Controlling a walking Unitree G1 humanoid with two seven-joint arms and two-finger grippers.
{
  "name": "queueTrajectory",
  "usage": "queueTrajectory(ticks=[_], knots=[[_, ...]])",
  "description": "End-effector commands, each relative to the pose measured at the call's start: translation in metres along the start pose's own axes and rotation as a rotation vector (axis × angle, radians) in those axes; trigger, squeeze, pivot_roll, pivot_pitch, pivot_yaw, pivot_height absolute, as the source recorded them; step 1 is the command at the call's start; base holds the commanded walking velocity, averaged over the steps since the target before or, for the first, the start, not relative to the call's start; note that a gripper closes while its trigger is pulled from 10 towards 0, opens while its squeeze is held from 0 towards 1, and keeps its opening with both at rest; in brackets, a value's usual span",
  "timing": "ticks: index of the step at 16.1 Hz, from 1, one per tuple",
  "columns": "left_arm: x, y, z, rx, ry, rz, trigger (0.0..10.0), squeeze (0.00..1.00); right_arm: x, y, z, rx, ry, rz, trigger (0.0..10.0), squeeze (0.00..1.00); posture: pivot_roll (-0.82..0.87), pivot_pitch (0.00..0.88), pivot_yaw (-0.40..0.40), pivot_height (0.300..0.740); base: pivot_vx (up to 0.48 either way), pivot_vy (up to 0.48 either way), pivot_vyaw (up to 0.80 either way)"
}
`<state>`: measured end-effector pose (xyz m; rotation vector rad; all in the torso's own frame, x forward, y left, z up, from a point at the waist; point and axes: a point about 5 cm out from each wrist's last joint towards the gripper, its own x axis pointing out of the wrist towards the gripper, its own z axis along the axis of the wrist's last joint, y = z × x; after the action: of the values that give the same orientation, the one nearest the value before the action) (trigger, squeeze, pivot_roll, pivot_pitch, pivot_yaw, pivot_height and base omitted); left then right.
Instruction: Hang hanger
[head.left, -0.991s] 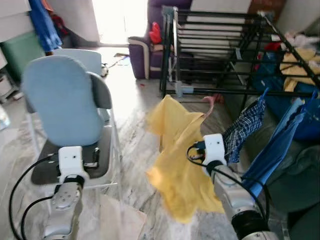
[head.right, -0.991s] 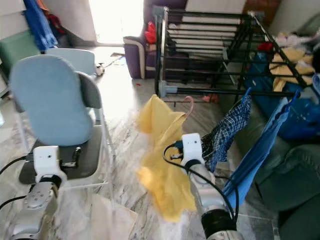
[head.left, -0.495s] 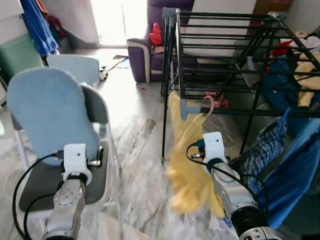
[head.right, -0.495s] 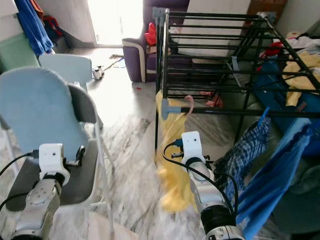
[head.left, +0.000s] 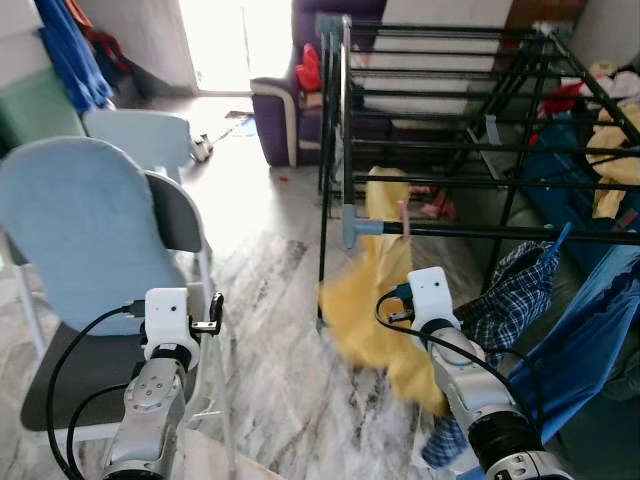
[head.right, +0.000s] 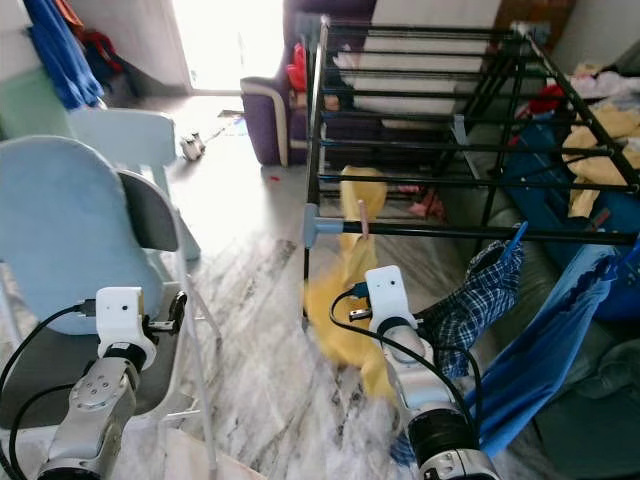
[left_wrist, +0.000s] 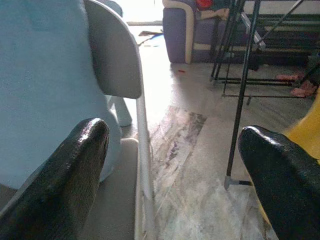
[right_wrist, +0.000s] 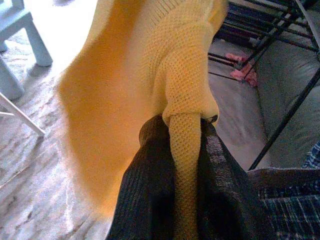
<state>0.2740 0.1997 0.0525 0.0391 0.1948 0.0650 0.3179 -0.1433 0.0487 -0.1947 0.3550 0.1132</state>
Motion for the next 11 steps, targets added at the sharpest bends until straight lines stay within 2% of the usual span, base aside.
queueTrajectory(ticks=[1,2,4,7,9,11], knots=[[0.001,-0.001,0.0,0.001,0.009,-0.013,10.0,0.0,0.004,-0.001,0.02,0.017,-0.054,-0.008,10.0,0.0,-0.07,0.0,-0.002,0.74,0.0,0.0,0.0],[0.002,-0.002,0.0,0.0,0.011,-0.016,10.0,0.0,0.005,0.004,0.024,0.042,-0.058,0.0,10.0,0.0,-0.07,0.0,-0.001,0.74,0.0,0.0,0.0],[0.002,-0.002,0.0,-0.005,0.011,-0.021,10.0,0.0,0.006,0.01,0.02,0.051,-0.023,0.007,10.0,0.0,-0.07,0.0,0.0,0.74,0.0,0.0,0.0],[0.002,-0.002,0.0,-0.008,0.015,-0.029,10.0,0.0,0.008,0.01,0.01,0.151,0.111,0.025,10.0,0.0,-0.07,0.0,0.0,0.74,0.0,0.0,0.0],[0.002,-0.002,0.0,-0.006,0.018,-0.032,10.0,0.0,0.006,0.012,0.004,0.182,0.185,0.05,10.0,0.0,-0.07,0.0,0.0,0.74,0.0,0.0,0.0],[0.002,-0.002,0.0,-0.003,0.021,-0.034,10.0,0.0,0.004,0.008,0.002,0.214,0.194,0.019,10.0,0.0,-0.07,0.0,0.002,0.74,0.0,0.0,0.0]])
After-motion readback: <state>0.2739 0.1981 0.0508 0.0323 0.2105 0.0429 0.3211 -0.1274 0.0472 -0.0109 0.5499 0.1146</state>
